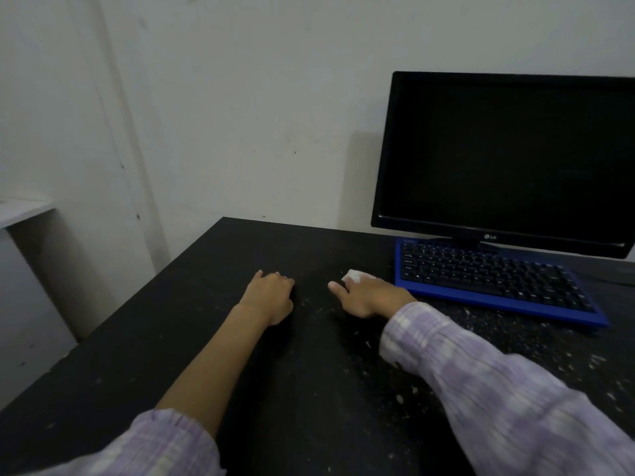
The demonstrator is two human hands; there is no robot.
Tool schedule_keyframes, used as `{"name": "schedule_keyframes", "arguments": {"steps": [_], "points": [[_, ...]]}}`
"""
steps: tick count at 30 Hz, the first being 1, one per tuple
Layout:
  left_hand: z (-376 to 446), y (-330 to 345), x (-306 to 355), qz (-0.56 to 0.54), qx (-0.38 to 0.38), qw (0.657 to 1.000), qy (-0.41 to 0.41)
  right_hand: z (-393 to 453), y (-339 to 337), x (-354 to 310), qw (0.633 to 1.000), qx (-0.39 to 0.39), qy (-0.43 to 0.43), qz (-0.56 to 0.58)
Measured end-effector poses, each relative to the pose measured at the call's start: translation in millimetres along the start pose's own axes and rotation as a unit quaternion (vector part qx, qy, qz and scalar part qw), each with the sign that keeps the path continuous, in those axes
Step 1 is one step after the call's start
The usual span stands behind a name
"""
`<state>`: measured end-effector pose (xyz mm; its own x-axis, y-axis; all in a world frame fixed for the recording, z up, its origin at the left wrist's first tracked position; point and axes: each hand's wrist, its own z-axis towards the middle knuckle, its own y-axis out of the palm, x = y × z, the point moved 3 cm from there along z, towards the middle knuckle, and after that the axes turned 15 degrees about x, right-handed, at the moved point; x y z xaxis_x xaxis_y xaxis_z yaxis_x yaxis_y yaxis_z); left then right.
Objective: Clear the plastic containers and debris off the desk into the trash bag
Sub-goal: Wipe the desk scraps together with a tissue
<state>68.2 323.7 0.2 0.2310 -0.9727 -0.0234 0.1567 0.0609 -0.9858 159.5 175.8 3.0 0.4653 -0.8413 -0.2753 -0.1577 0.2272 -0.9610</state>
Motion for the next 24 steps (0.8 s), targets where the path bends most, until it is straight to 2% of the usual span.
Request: {"name": "schedule_keyframes", "arguments": {"steps": [3, 6, 16, 24], "points": [[0, 1, 0, -0.01, -0.001, 1.0, -0.007, 25, 2, 0, 0.998, 0.036, 0.043, -0.015], [4, 0, -2, -0.019, -0.005, 1.0, -0.013, 46, 1, -2, 0.999, 0.044, 0.028, -0.006], [5, 1, -14, -0.049, 0.001, 0.999, -0.019, 36, 24, -48, 0.983, -0.018, -0.18, -0.042], [-29, -6, -23, -0.028, 0.03, 0.998, -0.054, -26, 33, -58, 0.971, -0.047, -0.224, -0.074]]}}
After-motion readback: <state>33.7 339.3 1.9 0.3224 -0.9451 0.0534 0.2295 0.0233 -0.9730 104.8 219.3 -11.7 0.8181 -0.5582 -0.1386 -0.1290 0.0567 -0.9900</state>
